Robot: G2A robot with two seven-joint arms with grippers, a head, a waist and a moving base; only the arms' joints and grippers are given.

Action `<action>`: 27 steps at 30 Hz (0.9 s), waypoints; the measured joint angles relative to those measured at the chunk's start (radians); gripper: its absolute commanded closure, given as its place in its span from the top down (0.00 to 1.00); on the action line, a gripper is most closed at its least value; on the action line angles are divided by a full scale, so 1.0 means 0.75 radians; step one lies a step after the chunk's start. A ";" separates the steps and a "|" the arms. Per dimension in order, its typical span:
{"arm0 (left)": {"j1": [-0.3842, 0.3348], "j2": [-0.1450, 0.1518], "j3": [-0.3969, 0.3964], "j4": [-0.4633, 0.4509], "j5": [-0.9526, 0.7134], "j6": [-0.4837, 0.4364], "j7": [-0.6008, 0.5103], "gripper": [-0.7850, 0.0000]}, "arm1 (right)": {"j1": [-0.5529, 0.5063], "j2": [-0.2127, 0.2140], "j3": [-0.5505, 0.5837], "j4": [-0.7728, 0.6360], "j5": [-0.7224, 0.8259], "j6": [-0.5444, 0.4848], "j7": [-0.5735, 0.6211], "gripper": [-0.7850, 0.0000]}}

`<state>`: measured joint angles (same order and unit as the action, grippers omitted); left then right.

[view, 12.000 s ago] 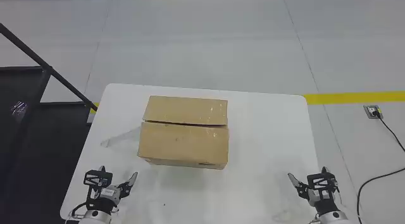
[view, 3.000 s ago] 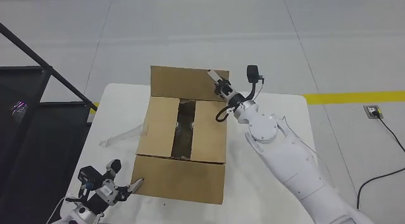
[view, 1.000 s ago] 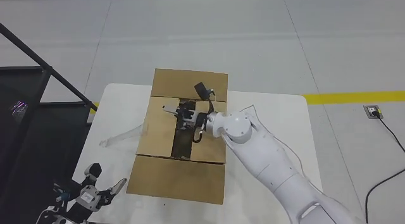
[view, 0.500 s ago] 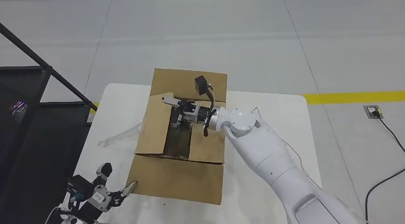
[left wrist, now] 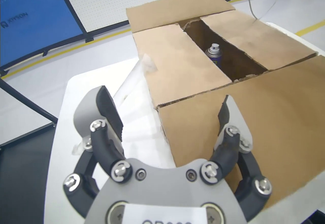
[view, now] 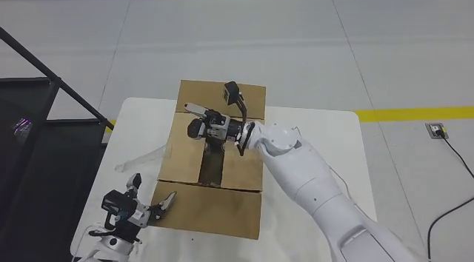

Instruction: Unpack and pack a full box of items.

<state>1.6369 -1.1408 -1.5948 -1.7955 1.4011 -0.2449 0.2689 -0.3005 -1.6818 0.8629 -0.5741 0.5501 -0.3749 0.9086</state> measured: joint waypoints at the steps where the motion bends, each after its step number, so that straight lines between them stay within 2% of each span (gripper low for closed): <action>1: -0.015 -0.003 0.014 0.000 0.003 0.030 -0.010 1.00 | 0.004 -0.005 -0.001 0.005 0.004 -0.004 0.007 1.00; 7: -0.054 -0.011 0.053 0.003 0.022 0.090 -0.030 1.00 | 0.039 -0.016 -0.013 0.054 -0.072 -0.032 -0.057 1.00; 11: -0.023 -0.010 0.005 -0.013 -0.034 0.080 -0.003 1.00 | 0.063 -0.007 -0.050 0.102 -0.270 0.013 -0.185 1.00; 19: 0.024 -0.012 -0.146 0.004 -0.200 0.147 0.004 1.00 | -0.001 0.018 -0.030 0.078 -0.392 0.022 -0.289 1.00; 27: -0.026 -0.021 -0.141 0.066 -0.247 0.191 -0.060 1.00 | -0.062 0.053 0.019 -0.024 -0.455 0.038 -0.310 1.00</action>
<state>1.6175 -1.1563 -1.7004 -1.7457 1.2156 -0.1013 0.2242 -0.3473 -1.6421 0.8769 -0.5918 0.2092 -0.3465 0.6763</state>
